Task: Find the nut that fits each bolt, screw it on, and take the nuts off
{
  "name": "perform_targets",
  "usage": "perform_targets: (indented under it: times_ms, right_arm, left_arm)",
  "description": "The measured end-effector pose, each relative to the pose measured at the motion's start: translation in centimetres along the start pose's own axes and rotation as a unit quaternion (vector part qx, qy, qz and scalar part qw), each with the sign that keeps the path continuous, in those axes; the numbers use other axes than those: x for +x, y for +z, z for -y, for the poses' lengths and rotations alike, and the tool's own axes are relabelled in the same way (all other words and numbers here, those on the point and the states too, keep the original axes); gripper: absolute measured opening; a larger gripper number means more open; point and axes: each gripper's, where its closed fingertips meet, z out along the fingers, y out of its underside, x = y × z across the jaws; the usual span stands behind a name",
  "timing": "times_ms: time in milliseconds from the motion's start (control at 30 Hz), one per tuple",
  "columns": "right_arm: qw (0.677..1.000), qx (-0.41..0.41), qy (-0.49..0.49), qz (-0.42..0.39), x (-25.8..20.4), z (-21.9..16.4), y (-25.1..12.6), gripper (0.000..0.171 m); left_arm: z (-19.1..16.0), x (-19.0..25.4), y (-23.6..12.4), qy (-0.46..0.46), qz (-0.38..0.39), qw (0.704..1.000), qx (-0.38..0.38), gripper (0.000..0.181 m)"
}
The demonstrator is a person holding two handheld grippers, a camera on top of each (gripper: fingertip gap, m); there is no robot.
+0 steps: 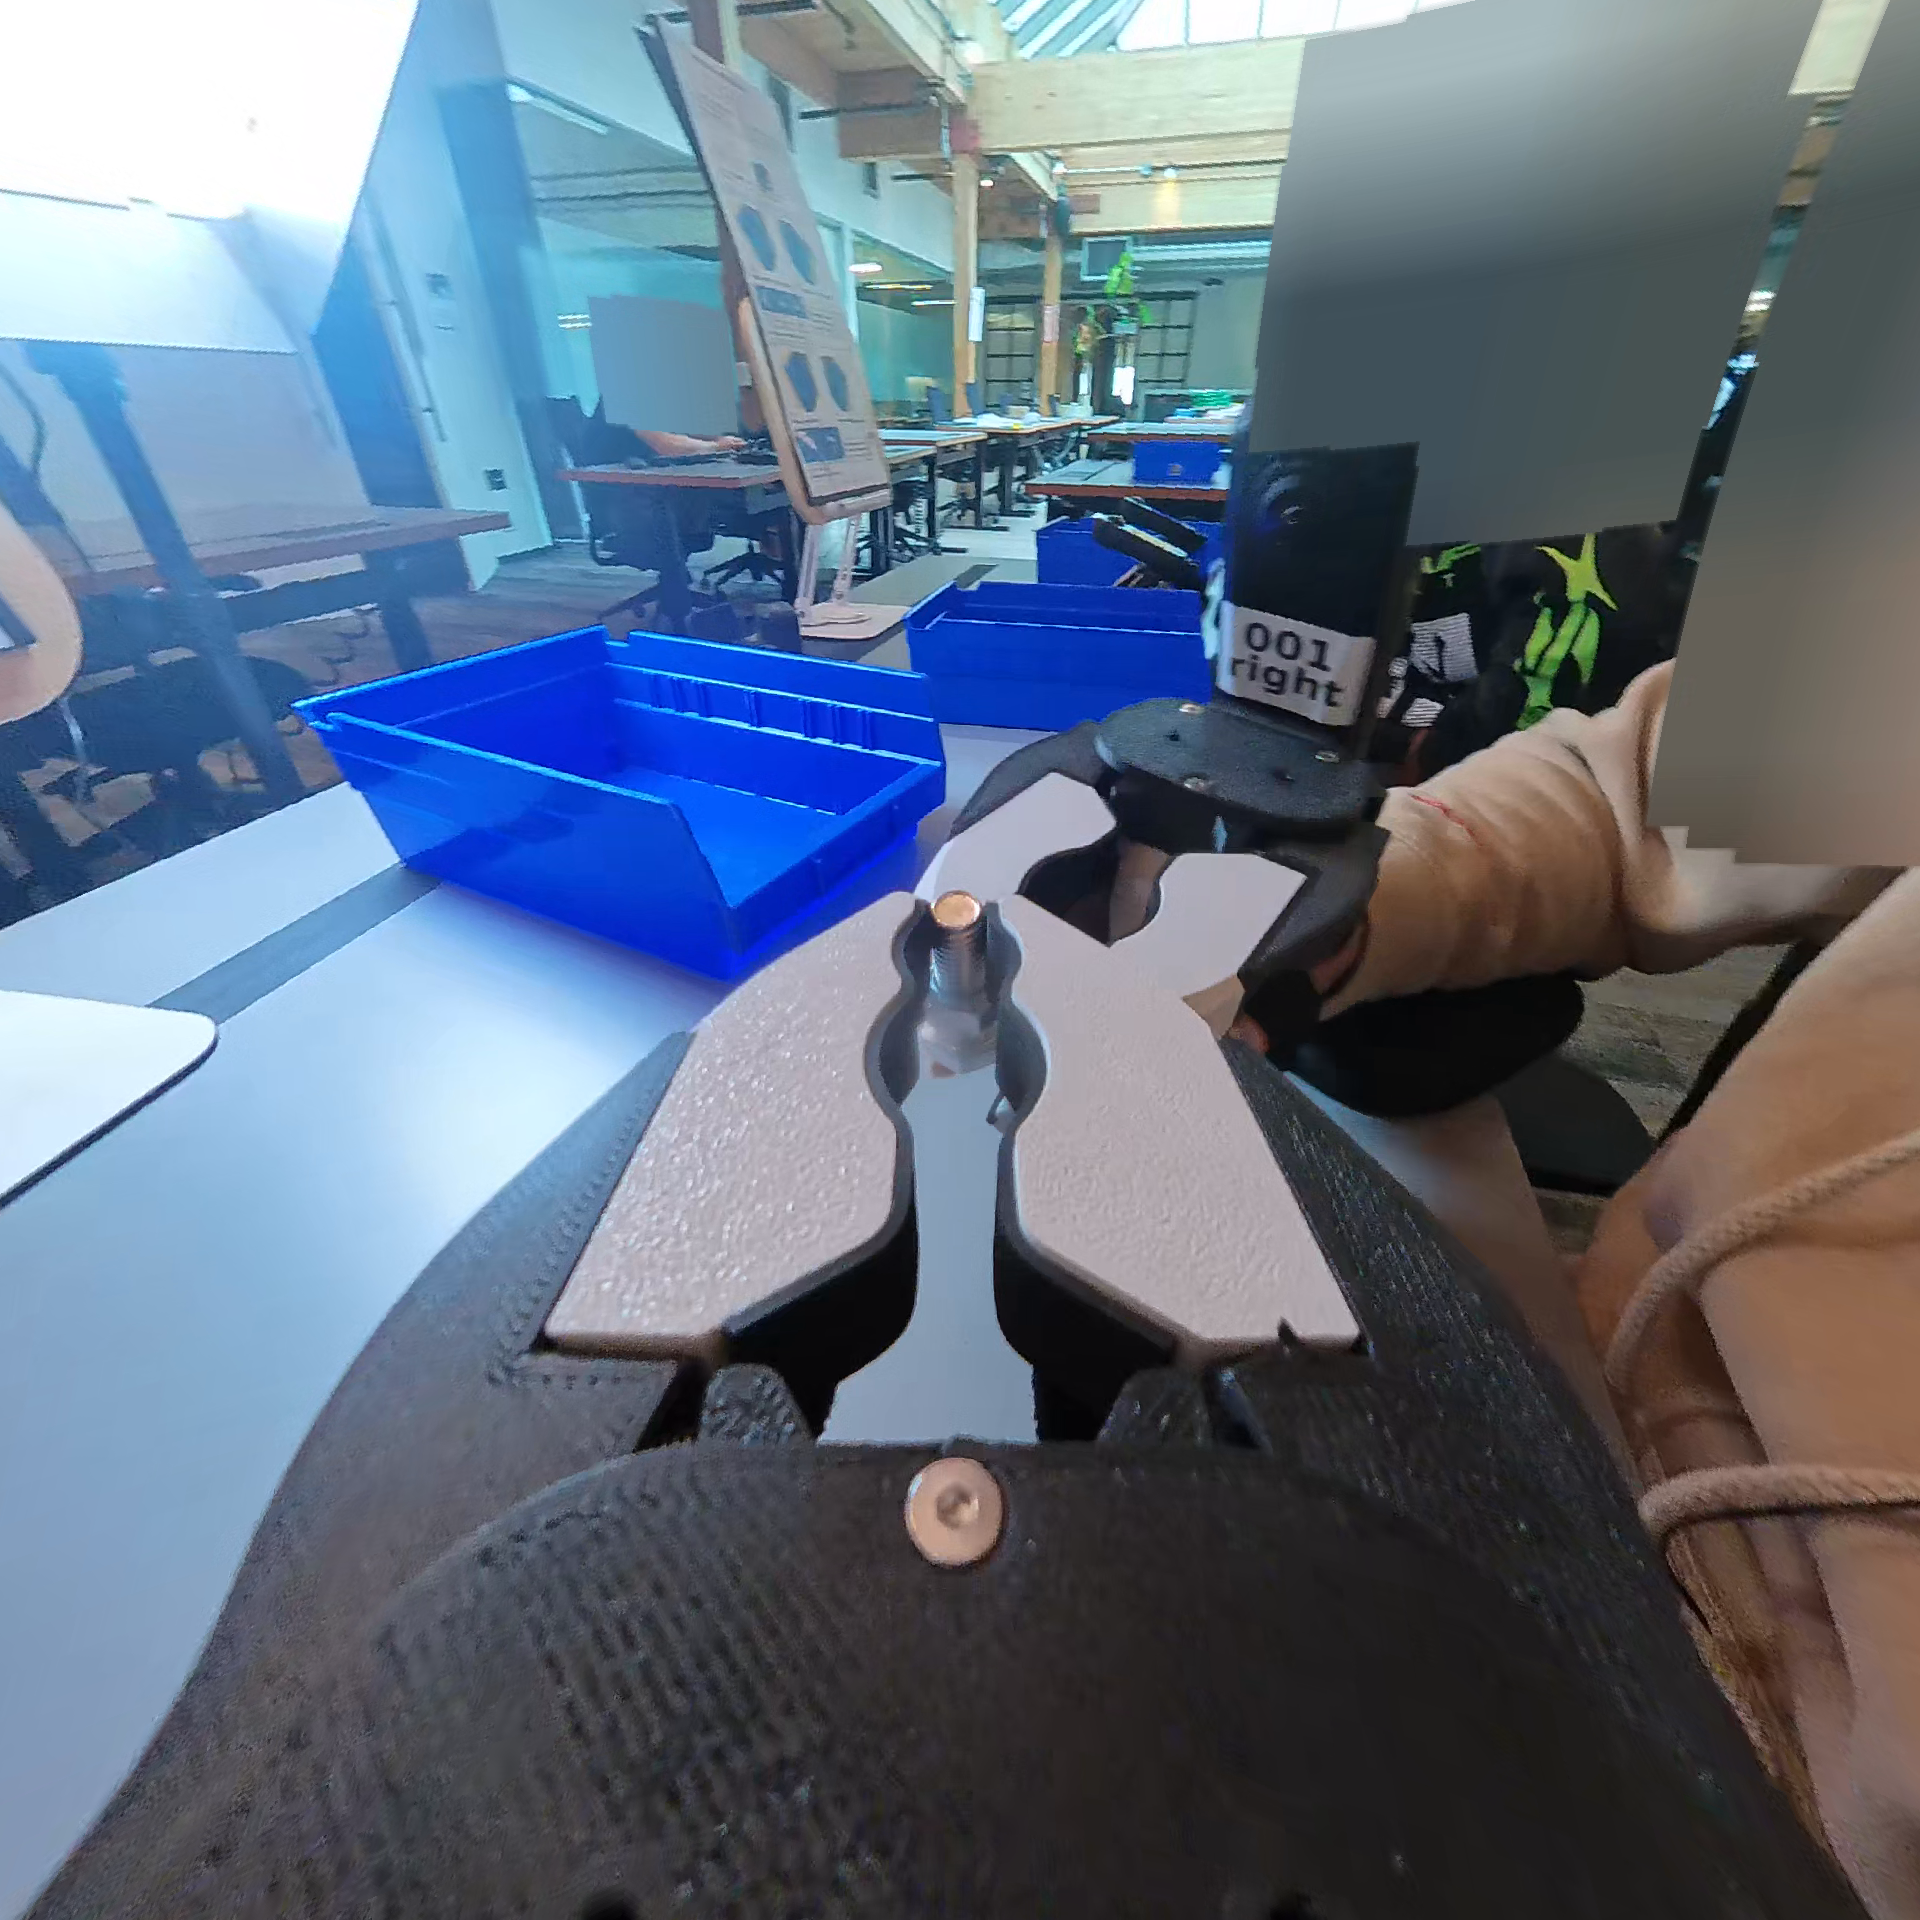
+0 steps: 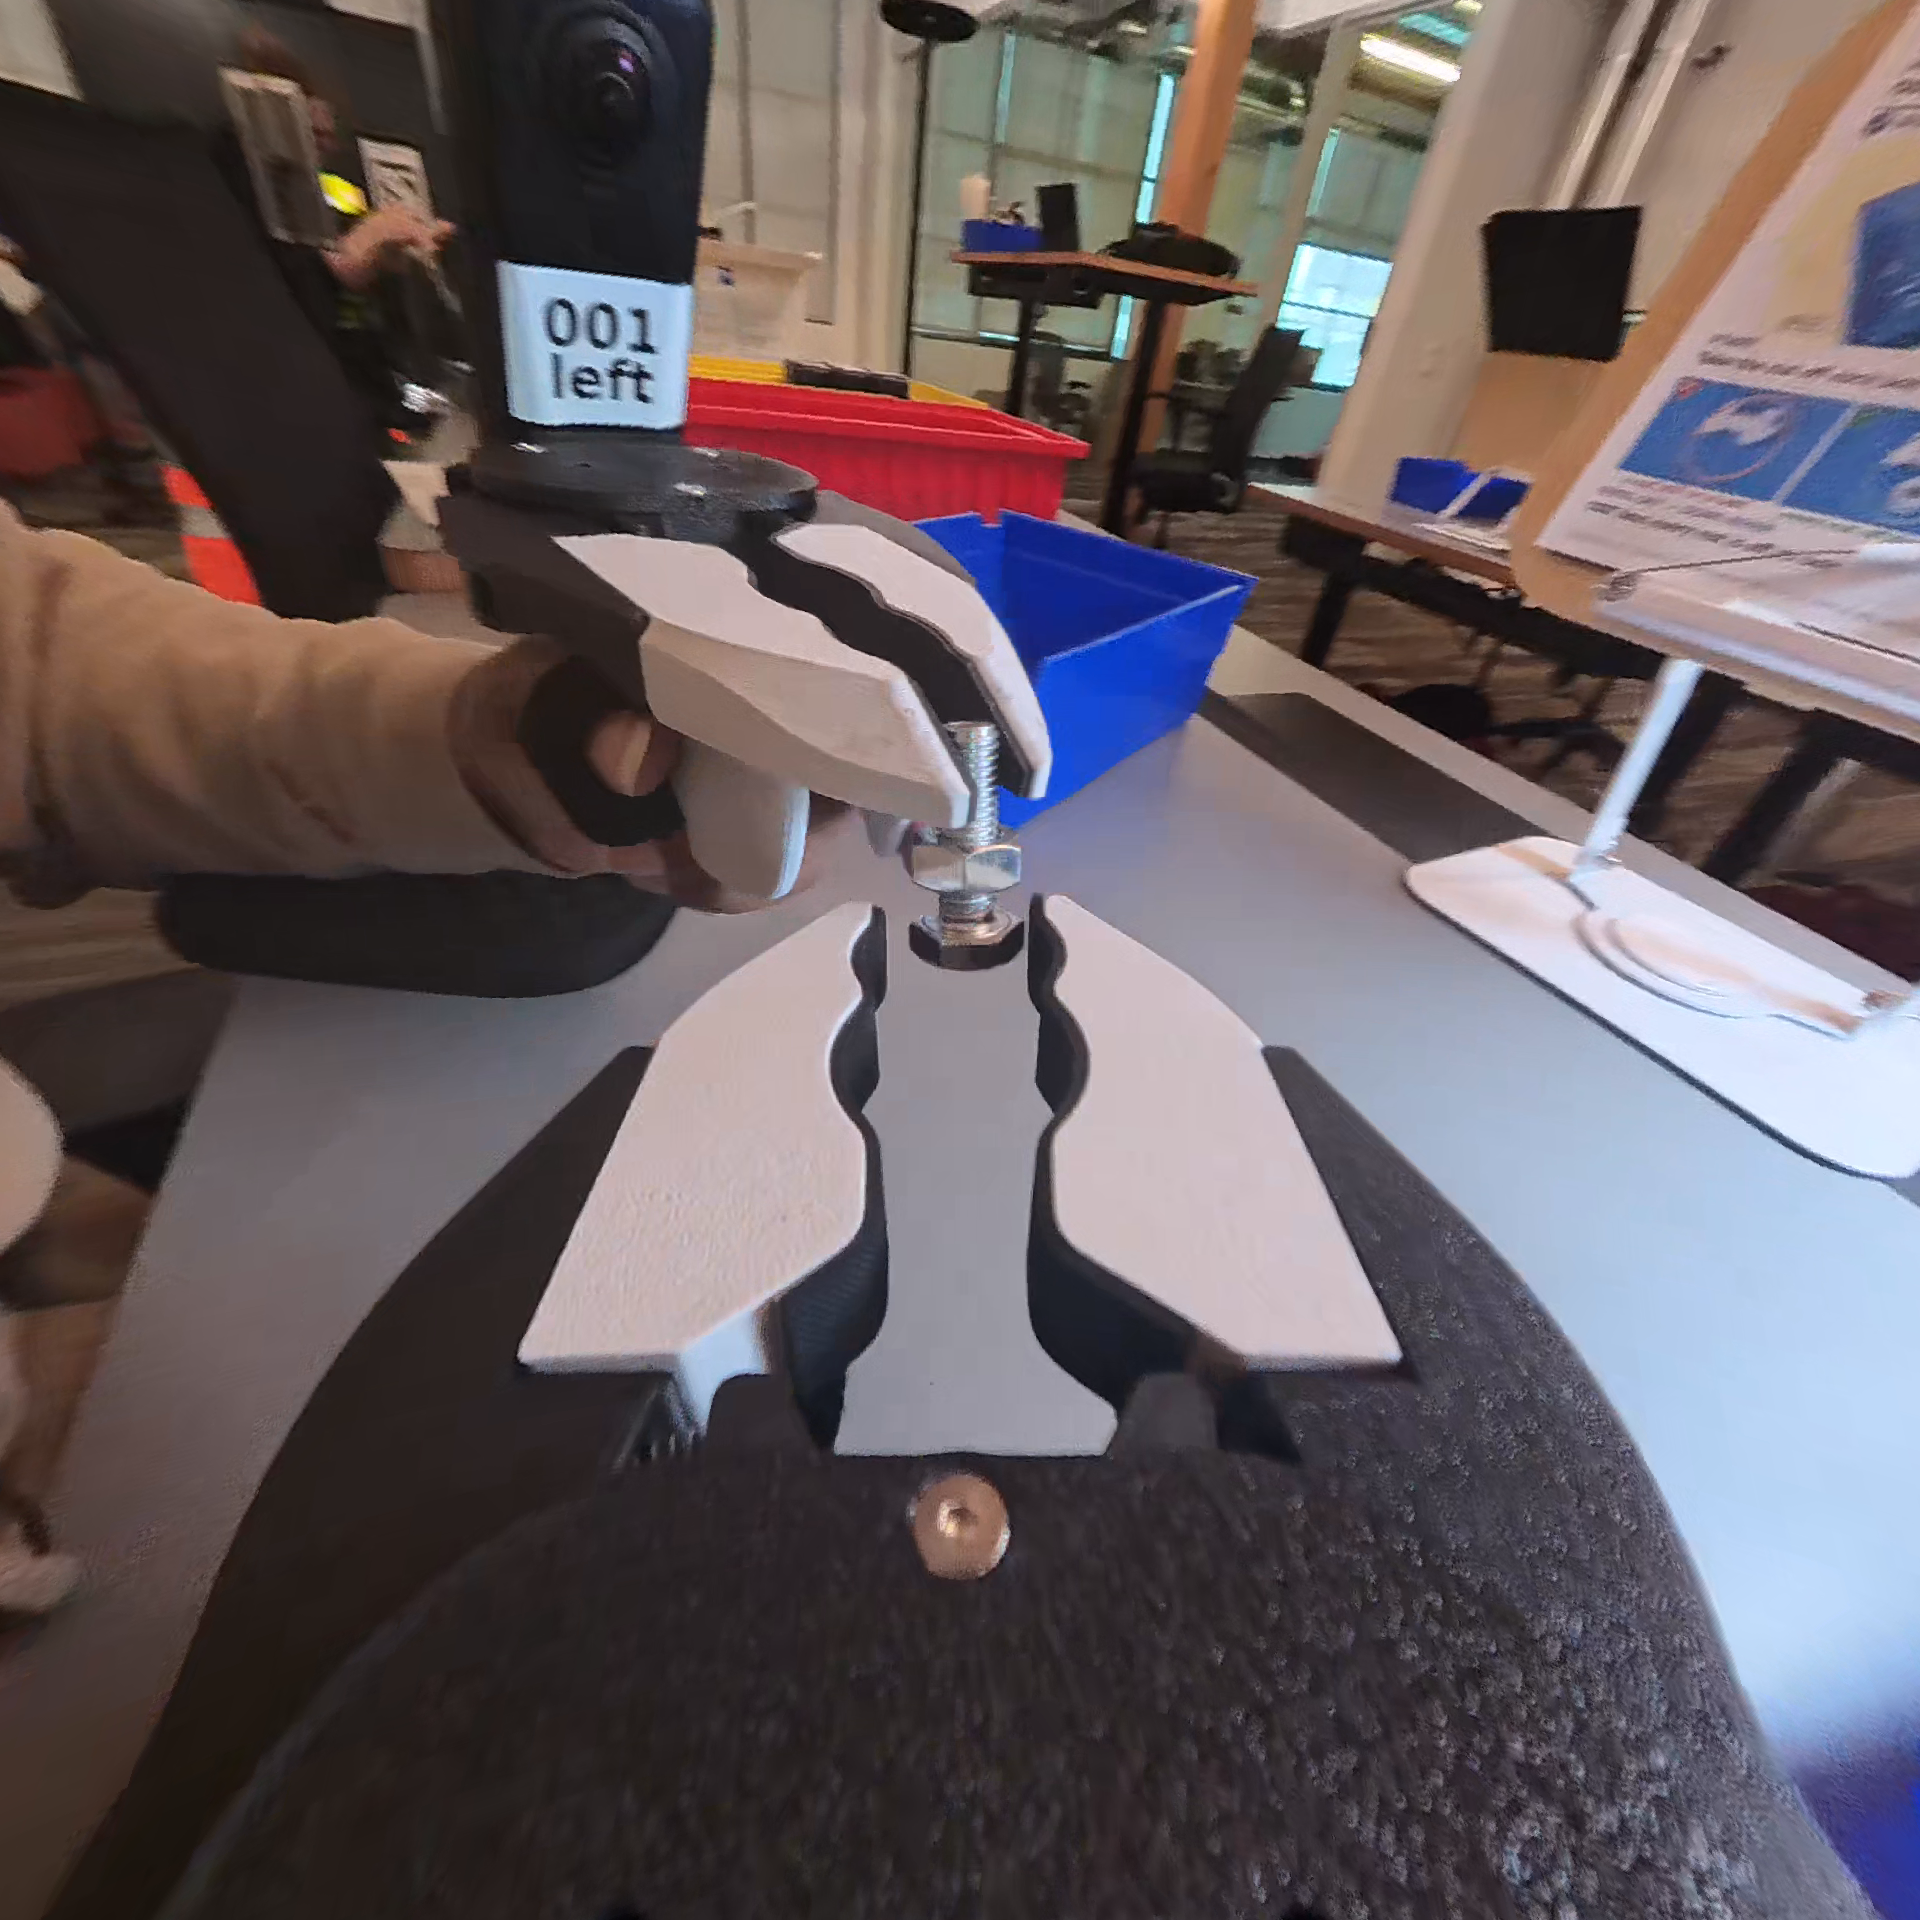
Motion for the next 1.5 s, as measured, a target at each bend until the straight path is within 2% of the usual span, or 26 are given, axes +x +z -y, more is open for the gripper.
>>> perform_targets:
  times_ms: [133, 267, 533, 767, 900, 967, 1067, 1200, 1267, 1333, 1367, 1400, 1500]
  right_arm:
    - [0.999, -0.011, -0.015, -0.051, 1.0, -0.3, 0.1, 0.022]
    - [0.998, -0.02, -0.012, -0.056, 1.1, -0.7, 0.3, 0.02]
    - [0.992, -0.033, -0.022, -0.12, 2.7, -0.9, 0.6, 0.021]
    - [0.989, -0.056, -0.017, -0.133, 3.4, -1.9, 0.9, 0.018]
    - [0.995, -0.035, 0.014, -0.096, 2.9, -1.6, 0.9, 0.018]
    - [0.997, 0.004, 0.072, -0.043, 2.3, -0.8, 0.6, 0.018]
    - [0.985, 0.074, 0.146, 0.046, 1.2, 1.0, -0.4, 0.018]
    - [0.98, 0.072, 0.156, 0.1, -0.2, 1.1, -0.3, 0.018]
    - [0.98, 0.068, 0.157, 0.099, -0.2, 0.9, -0.2, 0.018]
    - [0.981, 0.063, 0.167, 0.074, 1.0, 0.7, -0.3, 0.018]
    - [0.982, 0.058, 0.171, 0.053, 1.9, 0.5, -0.4, 0.018]
    - [0.983, 0.052, 0.175, 0.037, 2.8, 0.2, -0.6, 0.018]
    - [0.983, 0.045, 0.176, 0.026, 3.5, -0.2, -0.8, 0.018]
  left_arm:
    - [0.0, -0.7, 0.2, -0.018, 0.031, 0.999, -0.001, 0.009]
    - [-0.1, -0.8, 0.4, -0.025, 0.04, 0.999, -0.004, 0.009]
    - [-0.1, -2.3, 0.8, -0.049, 0.118, 0.992, -0.005, 0.01]
    - [-0.9, -2.9, 1.2, -0.066, 0.138, 0.988, -0.013, 0.01]
    - [-0.4, -2.4, 1.2, -0.056, 0.109, 0.992, 0.001, 0.012]
    - [0.3, -1.8, 0.9, -0.053, 0.076, 0.995, 0.018, 0.03]
    - [0.2, -1.1, 0.8, -0.064, 0.032, 0.997, 0.021, 0.039]
    - [0.0, 0.3, 1.3, -0.043, -0.004, 0.999, 0.014, 0.045]
    - [-0.3, 1.2, 1.4, -0.034, -0.024, 0.999, 0.0, 0.037]
    - [-0.2, 0.8, 1.1, -0.029, -0.009, 1.0, -0.003, 0.042]
    - [0.2, 1.3, 0.6, -0.023, -0.029, 0.999, 0.003, 0.021]
    - [0.8, 1.7, 0.2, -0.024, -0.039, 0.999, 0.02, 0.018]
    - [1.2, 1.0, 0.0, -0.015, -0.012, 1.0, 0.024, 0.022]
